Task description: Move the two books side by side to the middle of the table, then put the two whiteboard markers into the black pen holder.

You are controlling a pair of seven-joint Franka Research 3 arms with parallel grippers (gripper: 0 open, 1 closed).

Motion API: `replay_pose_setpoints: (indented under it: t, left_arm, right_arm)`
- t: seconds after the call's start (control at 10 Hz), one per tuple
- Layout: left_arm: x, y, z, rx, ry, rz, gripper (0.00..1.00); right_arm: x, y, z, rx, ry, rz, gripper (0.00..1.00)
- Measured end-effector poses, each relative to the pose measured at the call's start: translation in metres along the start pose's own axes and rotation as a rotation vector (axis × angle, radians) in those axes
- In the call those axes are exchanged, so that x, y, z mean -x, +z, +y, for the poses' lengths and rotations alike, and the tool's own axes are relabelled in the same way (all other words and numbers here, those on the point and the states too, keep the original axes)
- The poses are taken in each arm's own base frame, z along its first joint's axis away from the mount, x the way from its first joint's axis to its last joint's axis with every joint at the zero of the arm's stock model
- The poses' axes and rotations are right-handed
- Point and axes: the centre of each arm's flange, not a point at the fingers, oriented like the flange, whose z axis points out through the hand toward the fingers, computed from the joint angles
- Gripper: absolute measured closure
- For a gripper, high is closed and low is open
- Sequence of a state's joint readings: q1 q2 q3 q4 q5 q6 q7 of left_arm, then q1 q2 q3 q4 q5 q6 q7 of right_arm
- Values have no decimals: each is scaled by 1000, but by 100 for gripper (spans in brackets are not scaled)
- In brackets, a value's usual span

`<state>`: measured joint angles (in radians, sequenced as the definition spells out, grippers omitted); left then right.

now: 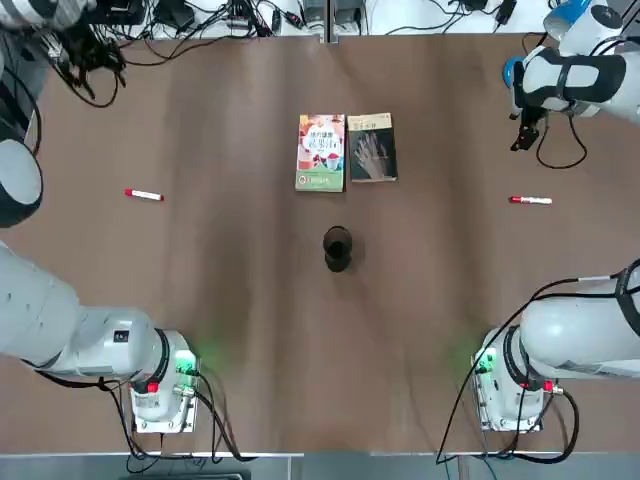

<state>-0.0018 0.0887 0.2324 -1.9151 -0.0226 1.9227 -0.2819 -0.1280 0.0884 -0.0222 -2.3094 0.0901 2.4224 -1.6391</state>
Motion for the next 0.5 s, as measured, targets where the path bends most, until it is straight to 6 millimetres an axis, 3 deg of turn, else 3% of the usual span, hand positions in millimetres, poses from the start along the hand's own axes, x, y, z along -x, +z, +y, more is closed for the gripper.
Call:
replay_pose_setpoints:
  t: [0.3, 0.5]
  left_arm:
    - [1, 87, -81, 155, -316, 15, 0]
    - [19, 139, -124, 207, -485, -17, 1]
  right_arm:
    - [6, 15, 2, -27, -84, -6, 1]
    - [31, 33, -2, -63, -98, -7, 2]
